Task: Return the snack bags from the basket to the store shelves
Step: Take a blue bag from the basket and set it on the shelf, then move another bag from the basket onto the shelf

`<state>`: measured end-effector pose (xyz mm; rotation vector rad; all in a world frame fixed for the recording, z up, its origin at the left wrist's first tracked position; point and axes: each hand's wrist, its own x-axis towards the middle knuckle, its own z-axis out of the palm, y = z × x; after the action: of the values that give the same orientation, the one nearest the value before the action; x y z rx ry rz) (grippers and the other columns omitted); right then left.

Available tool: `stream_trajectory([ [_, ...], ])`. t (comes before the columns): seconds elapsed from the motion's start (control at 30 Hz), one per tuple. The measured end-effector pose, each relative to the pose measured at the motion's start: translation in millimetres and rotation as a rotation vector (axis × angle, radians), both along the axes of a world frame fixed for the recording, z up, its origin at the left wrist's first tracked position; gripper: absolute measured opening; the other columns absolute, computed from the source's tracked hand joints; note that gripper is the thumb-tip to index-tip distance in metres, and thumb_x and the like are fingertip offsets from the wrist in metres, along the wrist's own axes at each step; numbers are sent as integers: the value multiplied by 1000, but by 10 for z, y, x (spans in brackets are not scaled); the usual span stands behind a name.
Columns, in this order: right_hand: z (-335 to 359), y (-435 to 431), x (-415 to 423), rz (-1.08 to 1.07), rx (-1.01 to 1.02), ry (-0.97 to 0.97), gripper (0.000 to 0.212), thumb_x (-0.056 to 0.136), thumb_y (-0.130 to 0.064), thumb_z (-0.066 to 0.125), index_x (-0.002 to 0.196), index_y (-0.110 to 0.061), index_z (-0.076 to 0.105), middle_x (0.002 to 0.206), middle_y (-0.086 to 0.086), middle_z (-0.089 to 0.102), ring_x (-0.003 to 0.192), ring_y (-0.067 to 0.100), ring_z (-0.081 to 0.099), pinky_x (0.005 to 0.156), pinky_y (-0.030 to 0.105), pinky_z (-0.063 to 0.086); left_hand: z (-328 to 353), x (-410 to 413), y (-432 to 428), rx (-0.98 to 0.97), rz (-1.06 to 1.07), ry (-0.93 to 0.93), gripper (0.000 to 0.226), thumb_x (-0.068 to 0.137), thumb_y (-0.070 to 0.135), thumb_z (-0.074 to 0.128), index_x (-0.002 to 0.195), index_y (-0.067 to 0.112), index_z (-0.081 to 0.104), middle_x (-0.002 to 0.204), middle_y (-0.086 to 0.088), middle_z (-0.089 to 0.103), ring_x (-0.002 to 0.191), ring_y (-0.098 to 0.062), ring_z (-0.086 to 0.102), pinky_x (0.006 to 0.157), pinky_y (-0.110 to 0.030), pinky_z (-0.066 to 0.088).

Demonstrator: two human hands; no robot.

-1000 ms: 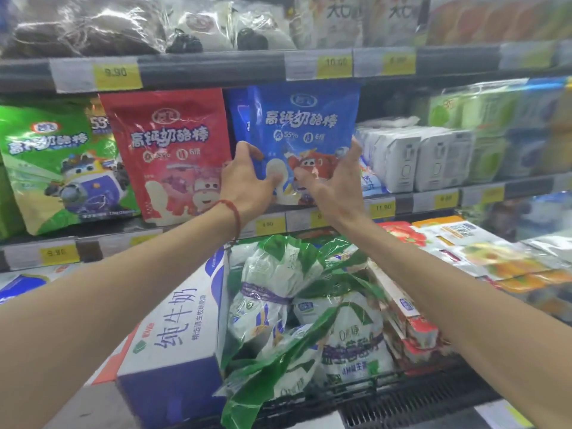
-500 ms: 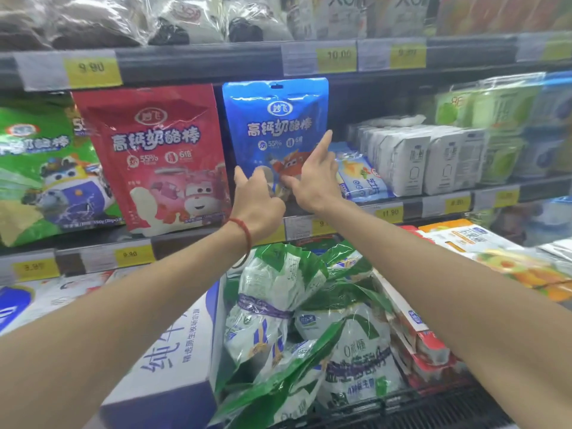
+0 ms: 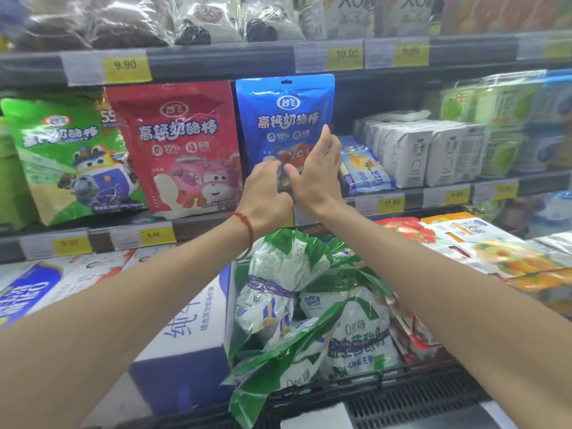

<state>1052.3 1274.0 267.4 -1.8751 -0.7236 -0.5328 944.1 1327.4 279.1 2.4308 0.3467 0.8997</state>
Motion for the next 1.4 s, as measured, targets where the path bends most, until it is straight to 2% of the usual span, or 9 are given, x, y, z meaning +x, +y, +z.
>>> stream_trajectory([
  [0.13, -61, -50, -388, 65, 163, -118, 59, 92, -16, 64, 144, -5, 40, 141, 12, 41, 132, 27, 40, 101, 13, 21, 56, -275, -34, -7, -8, -195, 41, 83, -9, 45, 119, 5, 59, 126, -12, 58, 110, -24, 61, 96, -32, 51],
  [0.23, -146, -47, -768, 147, 235, -199, 45, 89, -6, 61, 133, -6, 52, 129, 10, 49, 121, 25, 50, 110, 28, 35, 85, -593, -5, 2, 32, -280, 49, 79, -14, 42, 119, 6, 62, 120, -8, 62, 98, -15, 64, 84, -13, 50],
  [0.37, -334, 18, -1316, 277, 268, -249, 44, 83, 0, 58, 126, -8, 57, 123, 4, 52, 117, 23, 51, 104, 39, 44, 39, -1127, 105, 43, 111, -332, 46, 78, -16, 45, 113, 8, 64, 111, -5, 66, 96, -14, 64, 88, -19, 51],
  [0.5, -615, 165, -1875, 437, 251, -238, 41, 85, 0, 56, 124, -12, 59, 118, -5, 51, 112, 17, 52, 98, 33, 46, -132, -1719, 366, 83, 218, -304, 49, 77, -15, 42, 114, 8, 63, 113, -5, 66, 98, -17, 64, 92, -29, 51],
  [0.7, -1029, 457, -2721, 737, 169, -235, 40, 89, 7, 53, 122, -14, 61, 116, -3, 58, 110, 12, 57, 87, 32, 53, -505, -2626, 879, 57, 439, -245, 51, 75, -13, 43, 114, 12, 66, 112, -2, 66, 89, -9, 60, 73, 2, 37],
  [0.83, -1350, 696, -3292, 918, 26, -263, 36, 86, 8, 54, 115, -10, 65, 111, 1, 64, 107, 18, 58, 88, 33, 51, -947, -3387, 1128, -12, 619, -216, 51, 72, -14, 44, 110, 13, 66, 111, -2, 67, 94, -13, 62, 77, 0, 38],
  [0.97, -1659, 930, -3776, 1094, -195, -319, 29, 86, 5, 56, 106, -13, 68, 104, -2, 66, 103, 20, 56, 86, 36, 47, -1443, -4174, 1256, -60, 754, -129, 54, 72, -11, 44, 115, 13, 66, 116, -4, 66, 99, -20, 64, 93, -28, 49],
  [1.23, -2304, 1136, -4765, 1426, -471, -282, 29, 90, 1, 51, 104, -14, 70, 103, -2, 69, 99, 18, 56, 85, 36, 49, -2234, -5510, 1118, -255, 1047, -43, 52, 75, -10, 45, 115, 15, 68, 110, -1, 69, 93, -15, 64, 85, -15, 44],
  [1.4, -2742, 1178, -5331, 1493, -730, -175, 32, 90, -3, 50, 116, -13, 67, 114, 2, 71, 106, 23, 63, 93, 37, 50, -2728, -6143, 938, -417, 1136, -7, 52, 77, -11, 43, 117, 12, 66, 112, -2, 68, 94, -15, 63, 84, -20, 47],
])
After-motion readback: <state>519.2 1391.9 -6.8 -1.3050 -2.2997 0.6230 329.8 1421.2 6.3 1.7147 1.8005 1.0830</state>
